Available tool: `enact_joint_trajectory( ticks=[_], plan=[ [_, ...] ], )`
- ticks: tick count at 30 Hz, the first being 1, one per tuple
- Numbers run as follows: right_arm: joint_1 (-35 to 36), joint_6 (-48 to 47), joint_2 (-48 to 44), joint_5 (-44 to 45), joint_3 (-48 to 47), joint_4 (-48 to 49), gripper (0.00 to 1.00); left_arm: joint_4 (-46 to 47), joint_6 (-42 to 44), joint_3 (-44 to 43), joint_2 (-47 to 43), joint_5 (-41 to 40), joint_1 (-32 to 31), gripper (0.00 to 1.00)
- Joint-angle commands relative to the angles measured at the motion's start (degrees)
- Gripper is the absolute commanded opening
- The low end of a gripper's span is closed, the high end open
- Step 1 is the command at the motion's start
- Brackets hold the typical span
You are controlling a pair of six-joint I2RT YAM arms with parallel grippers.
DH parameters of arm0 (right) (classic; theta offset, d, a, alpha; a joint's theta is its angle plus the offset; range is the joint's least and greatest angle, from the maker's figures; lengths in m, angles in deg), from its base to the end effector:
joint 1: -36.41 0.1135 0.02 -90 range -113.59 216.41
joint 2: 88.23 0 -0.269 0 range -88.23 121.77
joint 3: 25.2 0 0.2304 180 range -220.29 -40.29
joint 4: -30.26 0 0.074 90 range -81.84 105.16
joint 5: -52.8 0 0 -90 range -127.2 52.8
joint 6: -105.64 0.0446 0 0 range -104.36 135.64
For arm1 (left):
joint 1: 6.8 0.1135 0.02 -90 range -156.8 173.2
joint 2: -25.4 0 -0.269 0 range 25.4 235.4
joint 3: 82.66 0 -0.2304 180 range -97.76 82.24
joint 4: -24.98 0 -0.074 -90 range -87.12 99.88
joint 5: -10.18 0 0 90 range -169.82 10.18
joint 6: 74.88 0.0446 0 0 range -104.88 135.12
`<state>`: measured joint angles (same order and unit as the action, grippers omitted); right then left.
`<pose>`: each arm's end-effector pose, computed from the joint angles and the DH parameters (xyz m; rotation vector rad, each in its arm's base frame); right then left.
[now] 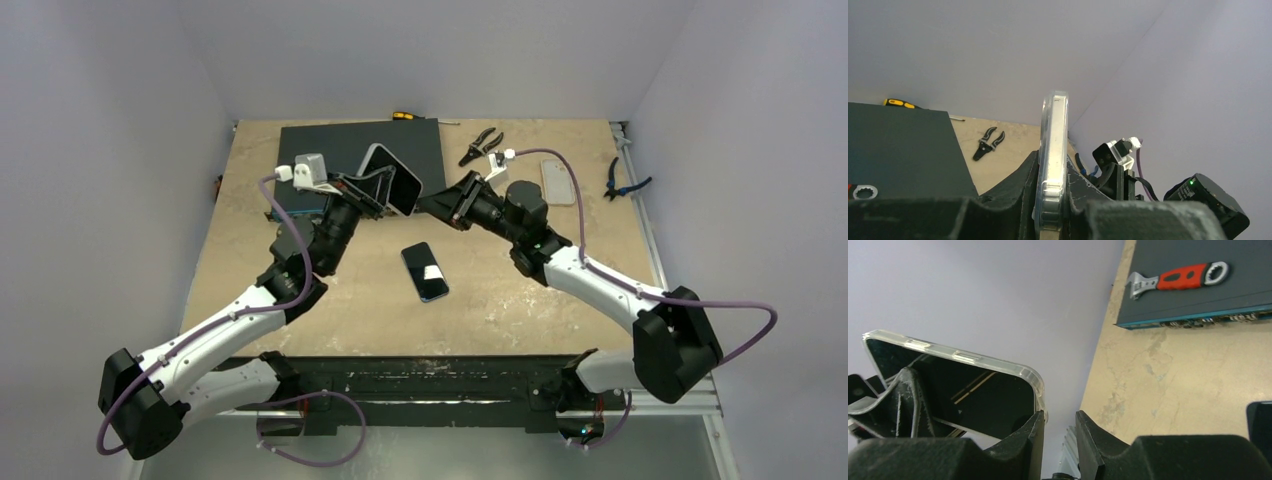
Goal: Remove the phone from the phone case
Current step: Remove the phone case from the phone.
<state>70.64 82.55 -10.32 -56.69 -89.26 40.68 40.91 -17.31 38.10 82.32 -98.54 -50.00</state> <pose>0.2423 0.1829 0.3144 0.2362 1.8824 1.5668 0.1656 -0.1359 0.3846 -0.1721 1.3150 -0.9278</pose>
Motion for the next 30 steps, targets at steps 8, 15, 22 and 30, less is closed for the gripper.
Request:
enact_joint_trajectory(
  ticks=[8,15,22,30],
  plan=[
    [0.8,2.3,2.5,-10.7,3.2,19.4,0.32,24.7,-21.5,0.2,-1.1,10.3,-4.4,0.0],
    [1.0,-2.0,3.0,-15.8,-2.3,11.1,0.32,26.9,-26.1,2.2,2.0,10.3,-4.4,0.0],
    [1.1,-12.1,4.8,-11.8,-9.0,-12.0,0.29,27.6,-26.7,-0.8,4.9,13.2,-4.5,0.0],
    [1.9,-9.6,5.9,-15.6,-8.7,-5.1,0.31,30.0,-31.7,-2.9,8.4,17.0,-4.5,0.0]
  ],
)
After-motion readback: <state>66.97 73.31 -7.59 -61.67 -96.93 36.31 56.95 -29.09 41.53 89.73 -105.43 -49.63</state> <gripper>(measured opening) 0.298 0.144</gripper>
